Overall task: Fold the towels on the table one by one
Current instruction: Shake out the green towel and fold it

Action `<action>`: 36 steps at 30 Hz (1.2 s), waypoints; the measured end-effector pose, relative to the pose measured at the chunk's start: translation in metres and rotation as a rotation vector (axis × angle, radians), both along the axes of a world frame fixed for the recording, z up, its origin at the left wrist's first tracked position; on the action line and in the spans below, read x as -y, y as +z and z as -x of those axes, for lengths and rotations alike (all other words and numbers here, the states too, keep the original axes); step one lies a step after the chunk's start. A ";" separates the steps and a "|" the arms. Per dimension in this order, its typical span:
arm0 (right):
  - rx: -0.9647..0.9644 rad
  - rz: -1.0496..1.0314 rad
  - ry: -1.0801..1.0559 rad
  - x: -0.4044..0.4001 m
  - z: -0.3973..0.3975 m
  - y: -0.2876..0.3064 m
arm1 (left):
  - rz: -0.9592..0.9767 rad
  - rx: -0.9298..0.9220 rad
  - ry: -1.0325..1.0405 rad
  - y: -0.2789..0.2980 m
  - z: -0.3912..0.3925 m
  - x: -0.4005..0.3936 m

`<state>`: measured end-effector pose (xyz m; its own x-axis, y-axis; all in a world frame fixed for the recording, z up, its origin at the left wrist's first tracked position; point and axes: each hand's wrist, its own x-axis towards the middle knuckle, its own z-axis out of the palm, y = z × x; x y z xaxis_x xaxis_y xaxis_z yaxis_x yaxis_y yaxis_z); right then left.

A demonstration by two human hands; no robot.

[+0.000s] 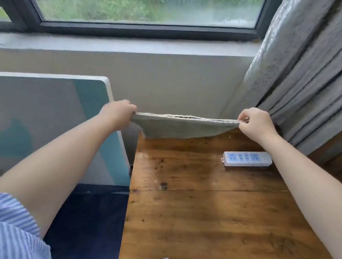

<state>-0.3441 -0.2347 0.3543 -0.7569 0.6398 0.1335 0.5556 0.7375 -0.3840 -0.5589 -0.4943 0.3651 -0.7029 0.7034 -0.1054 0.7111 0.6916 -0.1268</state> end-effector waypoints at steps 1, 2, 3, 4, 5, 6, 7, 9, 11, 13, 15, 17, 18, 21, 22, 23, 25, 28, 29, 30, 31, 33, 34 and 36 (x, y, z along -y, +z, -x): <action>0.115 0.011 0.025 0.007 -0.009 -0.012 | 0.096 0.060 -0.052 -0.013 -0.008 0.008; 0.231 0.032 0.040 0.017 -0.021 -0.026 | 0.168 0.117 -0.092 -0.029 -0.019 0.018; 0.333 0.049 0.046 0.026 -0.031 -0.038 | 0.225 0.153 -0.127 -0.042 -0.030 0.023; 0.416 0.050 0.057 0.035 -0.041 -0.051 | 0.286 0.185 -0.167 -0.055 -0.042 0.029; 0.483 0.043 0.075 0.045 -0.053 -0.064 | 0.354 0.218 -0.204 -0.068 -0.056 0.034; 0.533 0.034 0.101 0.054 -0.063 -0.076 | 0.420 0.247 -0.238 -0.080 -0.068 0.038; 0.584 0.037 0.129 0.063 -0.074 -0.087 | 0.477 0.273 -0.269 -0.092 -0.080 0.044; 0.699 0.055 0.191 0.082 -0.098 -0.109 | 0.552 0.316 -0.316 -0.113 -0.103 0.059; 0.824 0.053 0.262 0.102 -0.121 -0.129 | 0.619 0.341 -0.354 -0.132 -0.125 0.074; 0.914 0.040 0.335 0.120 -0.142 -0.146 | 0.671 0.355 -0.385 -0.148 -0.143 0.088; 0.965 0.013 0.385 0.137 -0.160 -0.160 | 0.719 0.376 -0.407 -0.161 -0.158 0.101; 0.975 -0.053 0.425 0.148 -0.171 -0.170 | 0.751 0.388 -0.410 -0.168 -0.165 0.108; 0.979 -0.095 0.443 0.152 -0.174 -0.175 | 0.756 0.384 -0.416 -0.172 -0.167 0.111; 0.988 -0.187 0.471 0.163 -0.180 -0.184 | 0.764 0.370 -0.437 -0.183 -0.177 0.115; 0.996 -0.200 0.476 0.166 -0.181 -0.186 | 0.771 0.368 -0.443 -0.188 -0.182 0.117; 1.009 -0.202 0.482 0.170 -0.184 -0.191 | 0.781 0.370 -0.446 -0.195 -0.187 0.120; 1.029 -0.187 0.484 0.177 -0.191 -0.200 | 0.784 0.373 -0.433 -0.208 -0.195 0.129; 1.053 -0.123 0.476 0.188 -0.205 -0.214 | 0.772 0.393 -0.411 -0.228 -0.204 0.144; 1.063 -0.099 0.482 0.191 -0.210 -0.219 | 0.771 0.400 -0.416 -0.233 -0.207 0.149; 1.076 -0.075 0.491 0.195 -0.215 -0.223 | 0.769 0.409 -0.424 -0.238 -0.211 0.154; 1.091 -0.056 0.502 0.198 -0.218 -0.226 | 0.771 0.424 -0.433 -0.242 -0.215 0.157; 1.124 -0.043 0.526 0.202 -0.219 -0.230 | 0.785 0.459 -0.442 -0.250 -0.218 0.160; 1.155 -0.044 0.539 0.203 -0.217 -0.231 | 0.810 0.478 -0.439 -0.251 -0.219 0.159; 1.273 -0.030 0.581 0.202 -0.207 -0.230 | 0.905 0.529 -0.442 -0.249 -0.218 0.151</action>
